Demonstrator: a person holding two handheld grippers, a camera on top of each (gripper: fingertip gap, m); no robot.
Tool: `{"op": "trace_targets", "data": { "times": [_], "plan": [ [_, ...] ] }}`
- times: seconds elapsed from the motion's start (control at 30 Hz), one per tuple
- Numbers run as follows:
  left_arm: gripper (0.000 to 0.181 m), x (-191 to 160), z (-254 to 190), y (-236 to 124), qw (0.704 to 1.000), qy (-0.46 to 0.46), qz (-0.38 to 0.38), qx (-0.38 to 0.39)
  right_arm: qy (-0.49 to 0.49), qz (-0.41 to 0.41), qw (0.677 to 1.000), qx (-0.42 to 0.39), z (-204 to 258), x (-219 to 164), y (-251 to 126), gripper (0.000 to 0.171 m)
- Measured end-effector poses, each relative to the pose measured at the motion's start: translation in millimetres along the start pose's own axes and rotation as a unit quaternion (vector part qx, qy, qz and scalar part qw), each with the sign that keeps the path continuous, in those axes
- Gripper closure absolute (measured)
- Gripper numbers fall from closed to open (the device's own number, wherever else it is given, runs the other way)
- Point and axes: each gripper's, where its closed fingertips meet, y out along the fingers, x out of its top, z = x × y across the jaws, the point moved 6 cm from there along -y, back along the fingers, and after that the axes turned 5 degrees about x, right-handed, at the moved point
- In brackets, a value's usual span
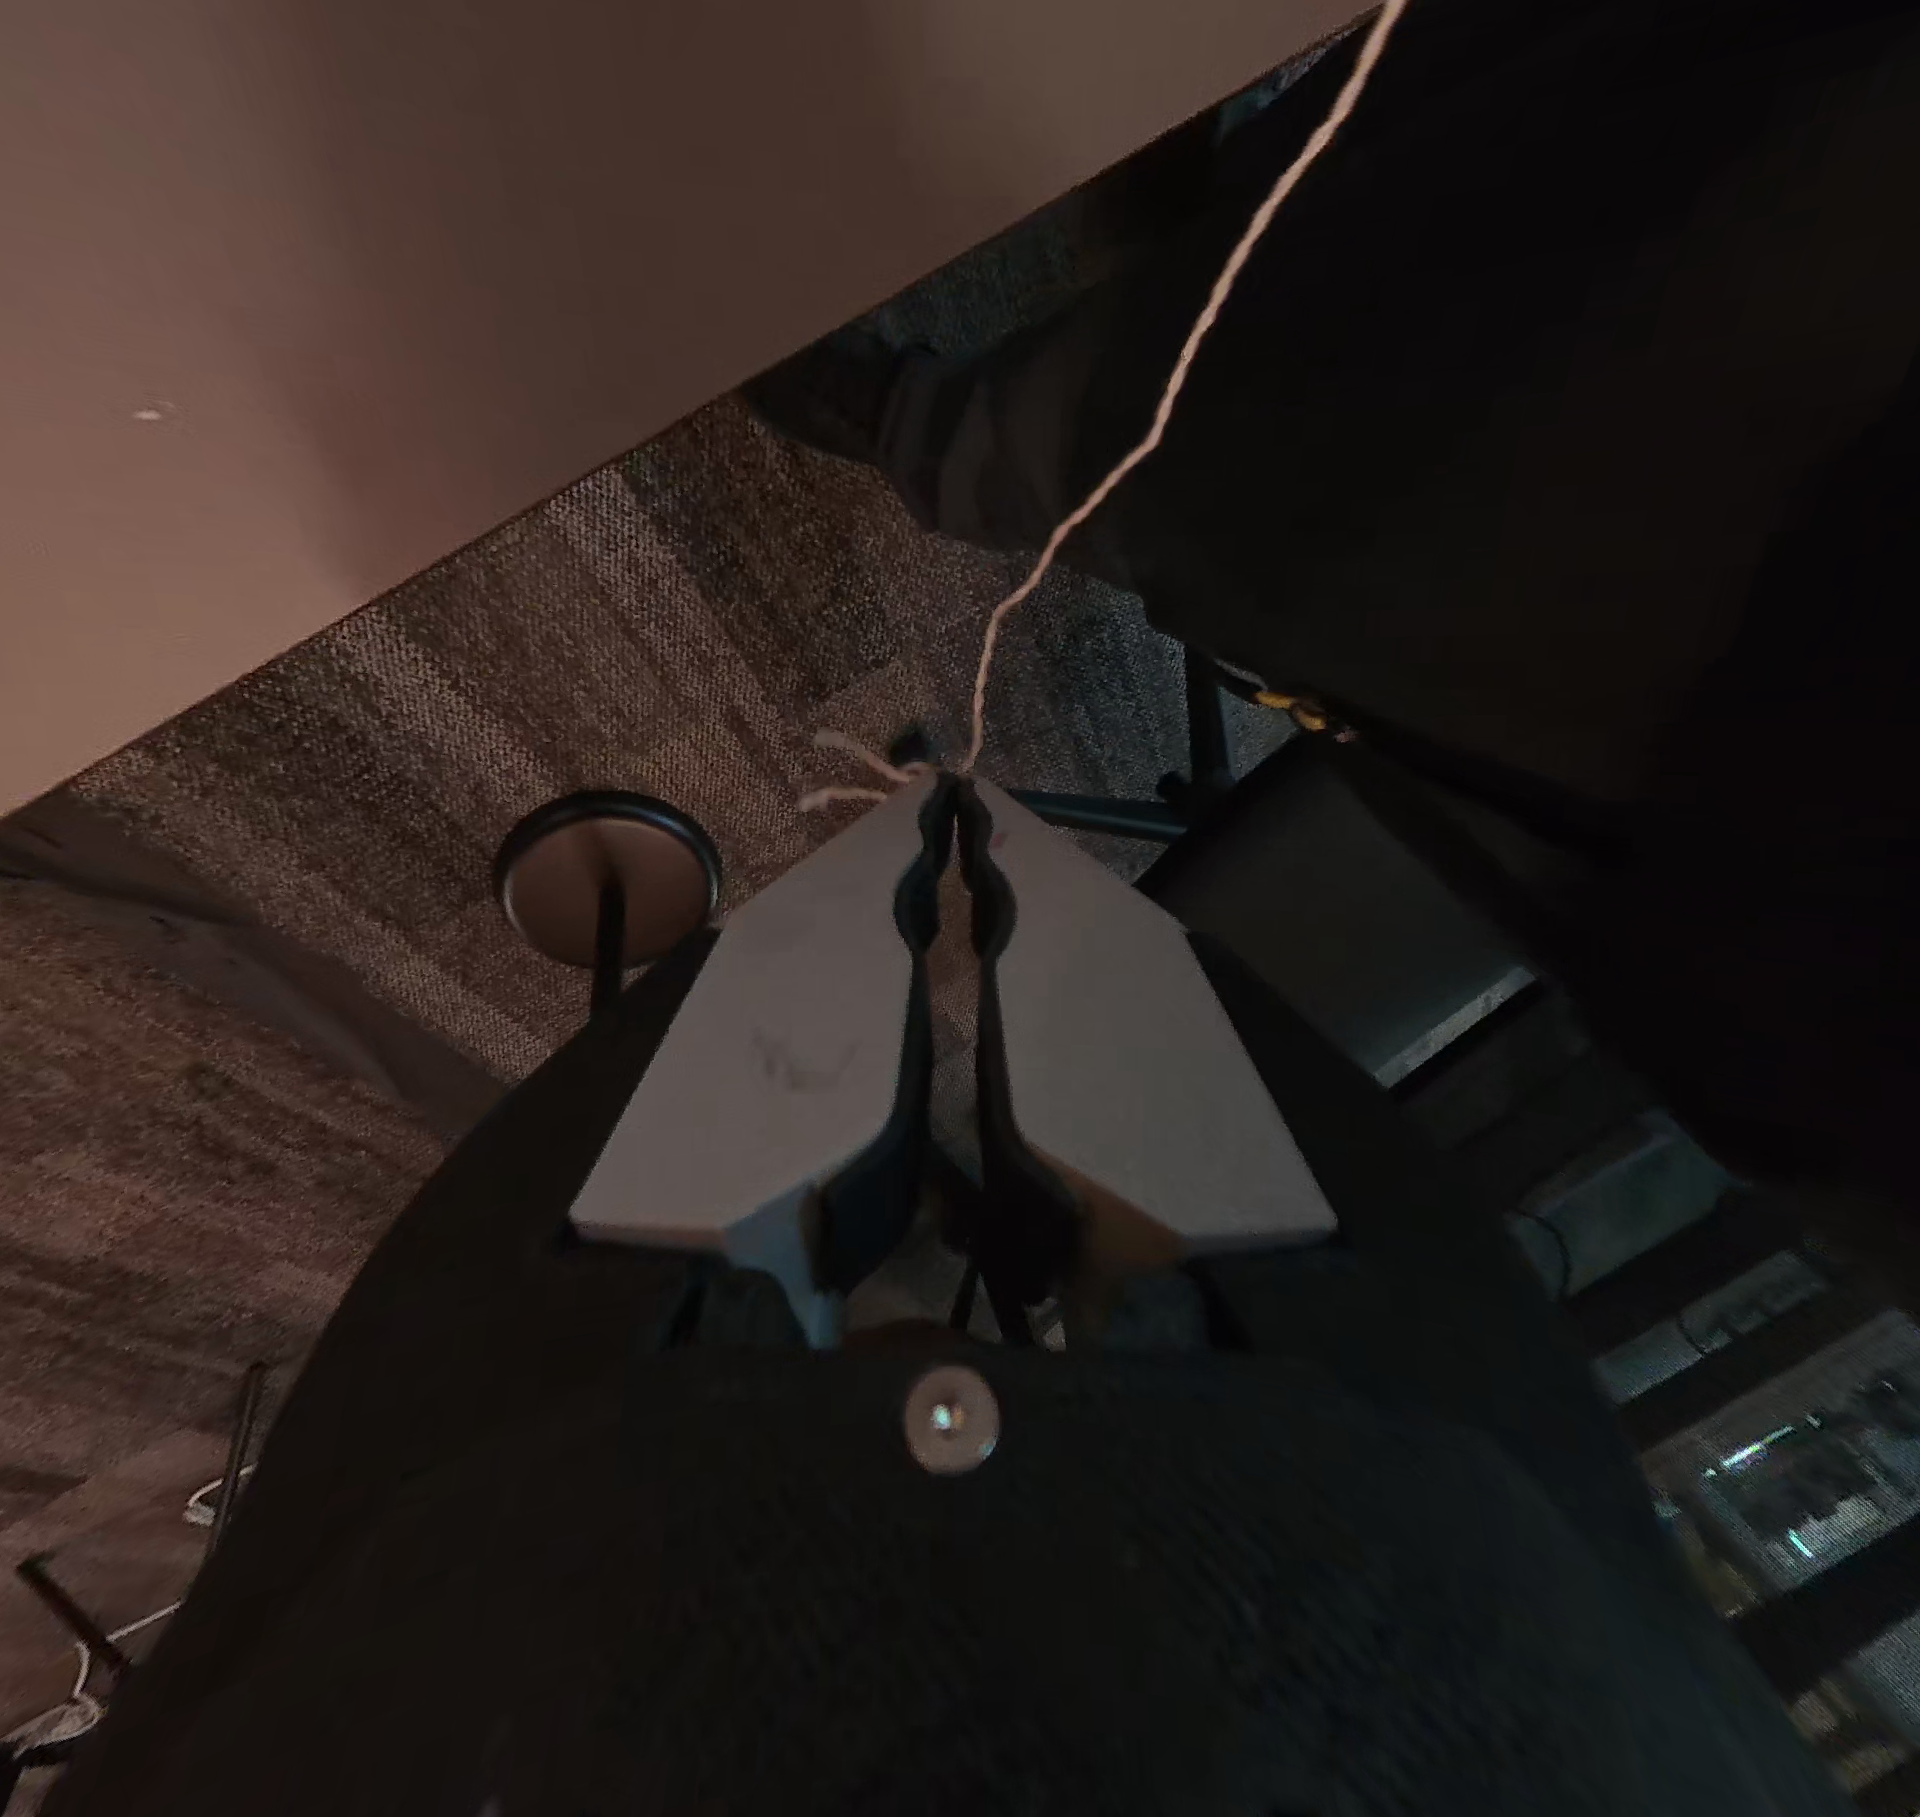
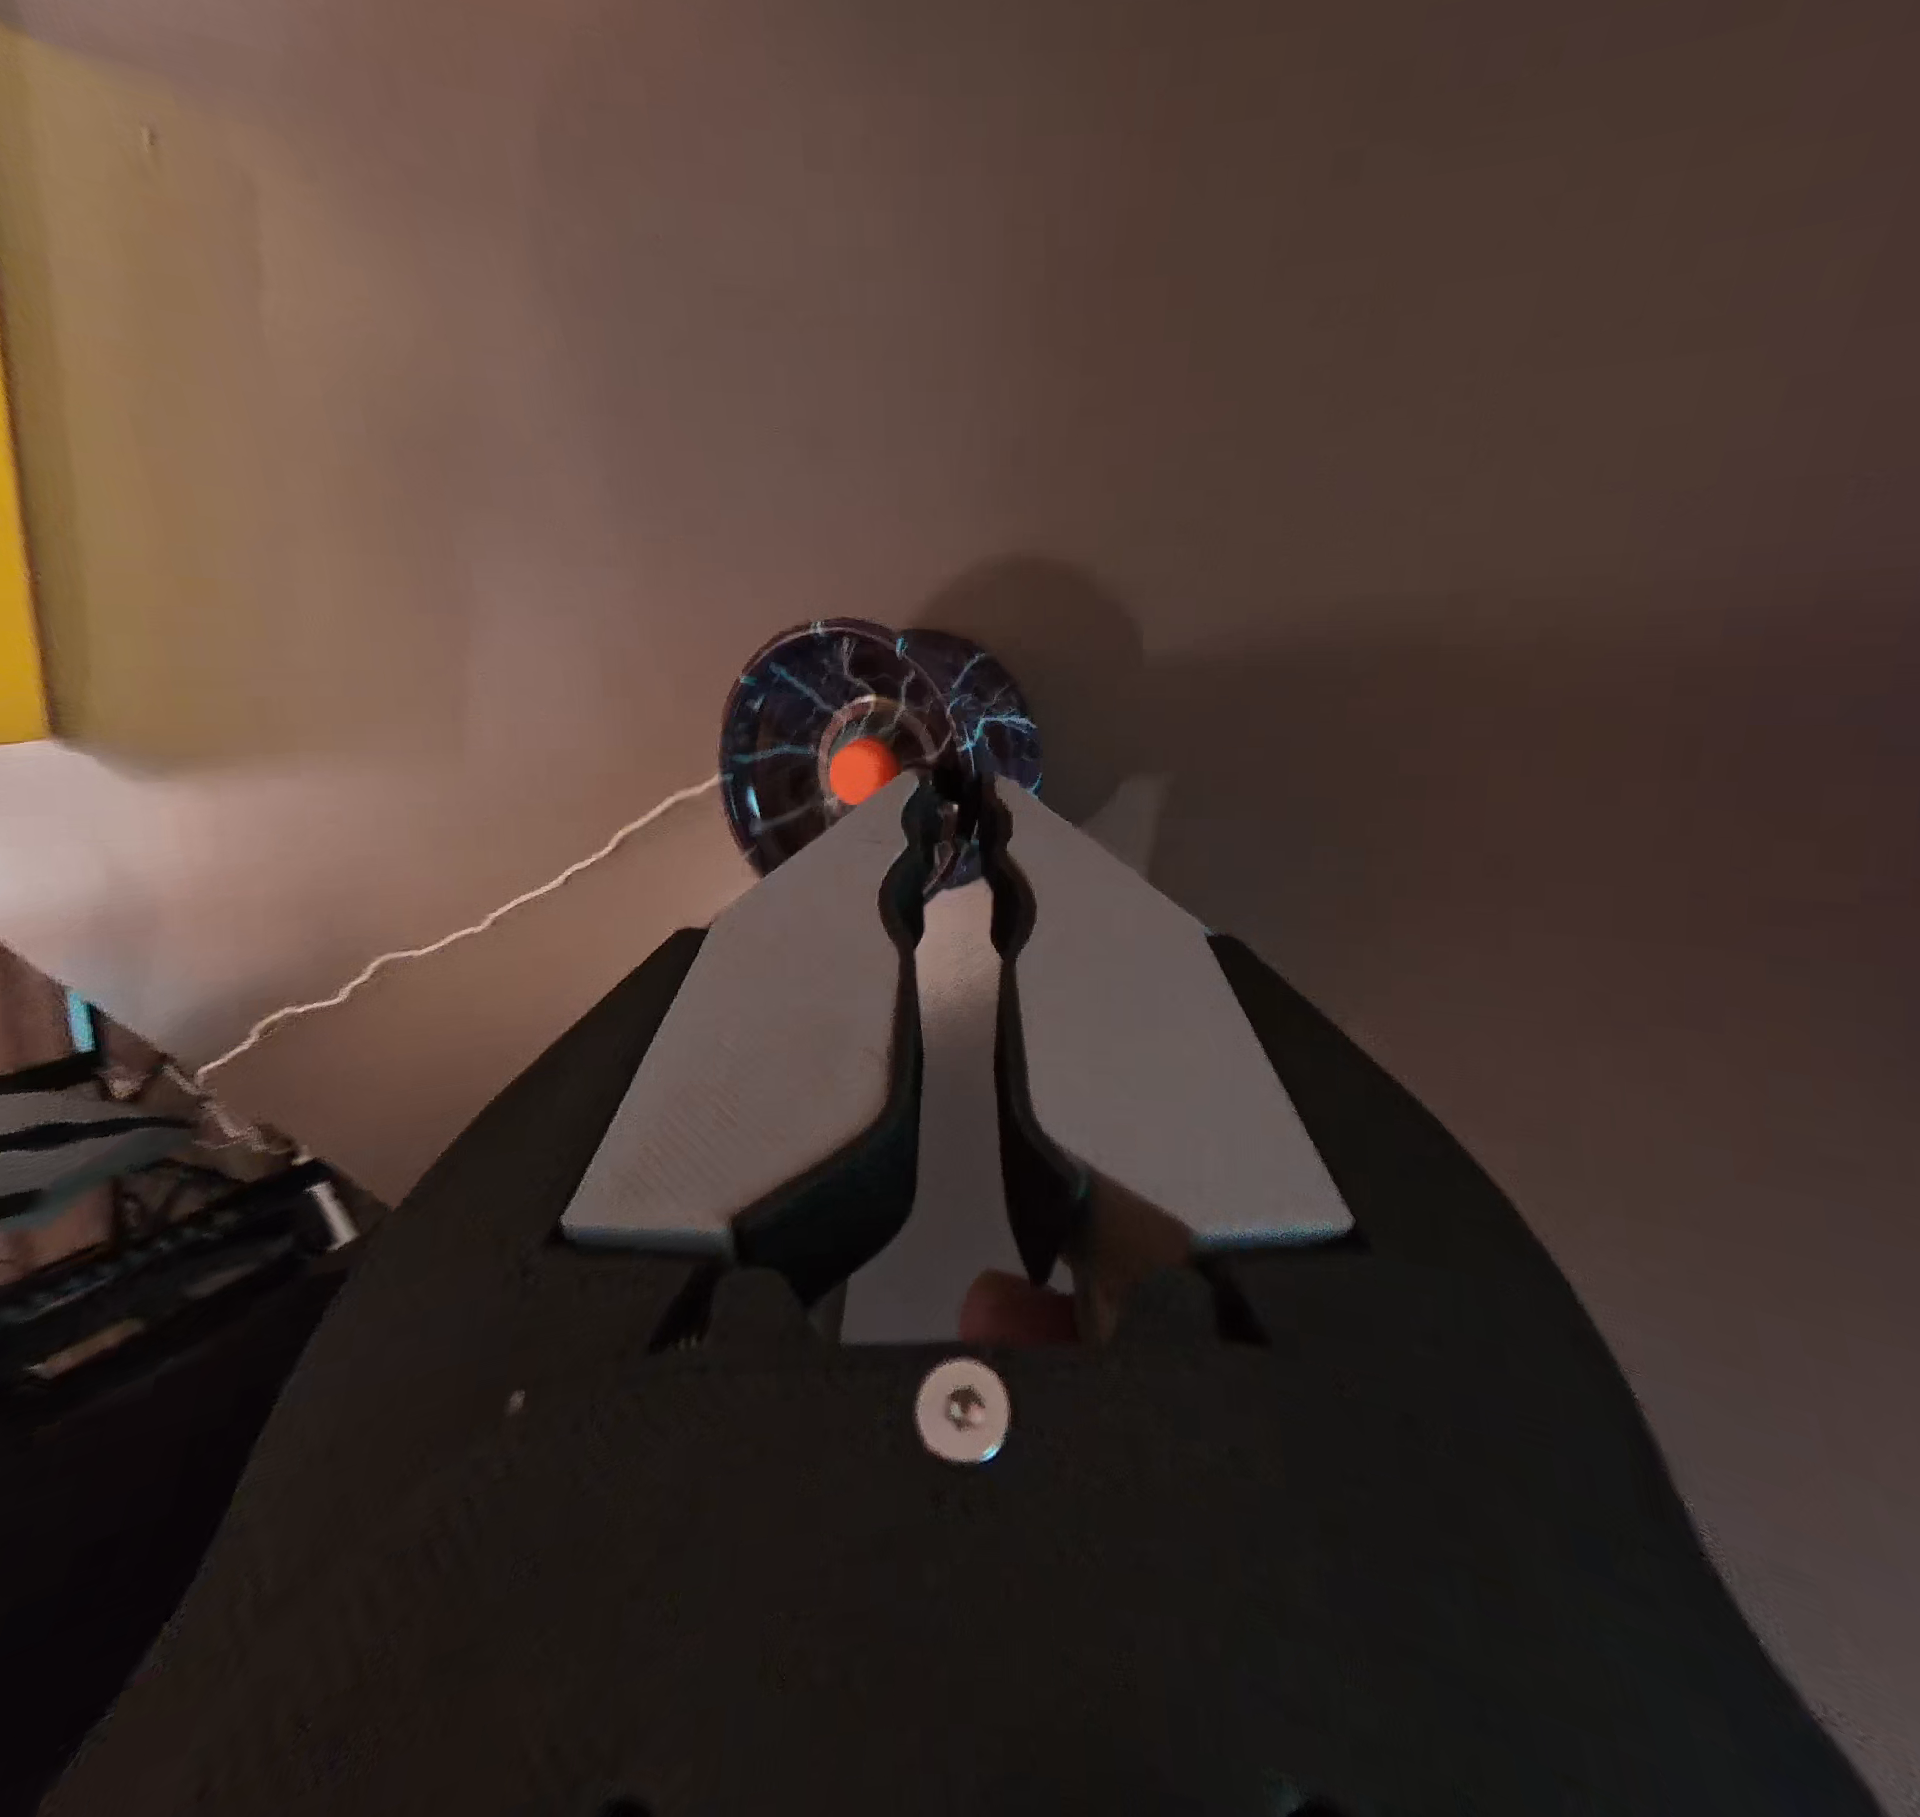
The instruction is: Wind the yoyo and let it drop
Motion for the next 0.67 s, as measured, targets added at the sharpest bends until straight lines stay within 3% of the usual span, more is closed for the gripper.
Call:
{"op": "trace_targets", "data": {
  "times": [0.17, 0.33, 0.43, 0.57, 0.67],
  "plan": [
    [0.181, -0.6, -11.1, 4.2, 1.0, 0.01, 0.002, -0.014, 0.0, 0.04, 0.997, 0.064, 18.4, -30.3, 1.3, 0.161],
    [0.181, -5.7, -14.6, 7.4, 1.0, 0.008, 0.006, -0.022, -0.134, 0.06, 0.989, 0.032, 16.0, -24.4, -14.3, 0.15],
    [0.181, -6.2, -14.7, 8.2, 1.0, 0.011, 0.007, -0.021, -0.24, 0.084, 0.966, 0.046, 28.4, -9.9, -15.6, 0.144],
    [0.181, -6.5, -12.5, 8.2, 1.0, 0.012, 0.007, -0.015, -0.365, 0.132, 0.921, -0.012, 35.5, 3.3, -1.8, 0.142],
    [0.181, -10.1, -8.4, 8.6, 1.0, 0.007, 0.009, -0.007, -0.415, 0.151, 0.896, -0.048, 37.4, 9.8, 9.7, 0.157]
  ]
}}
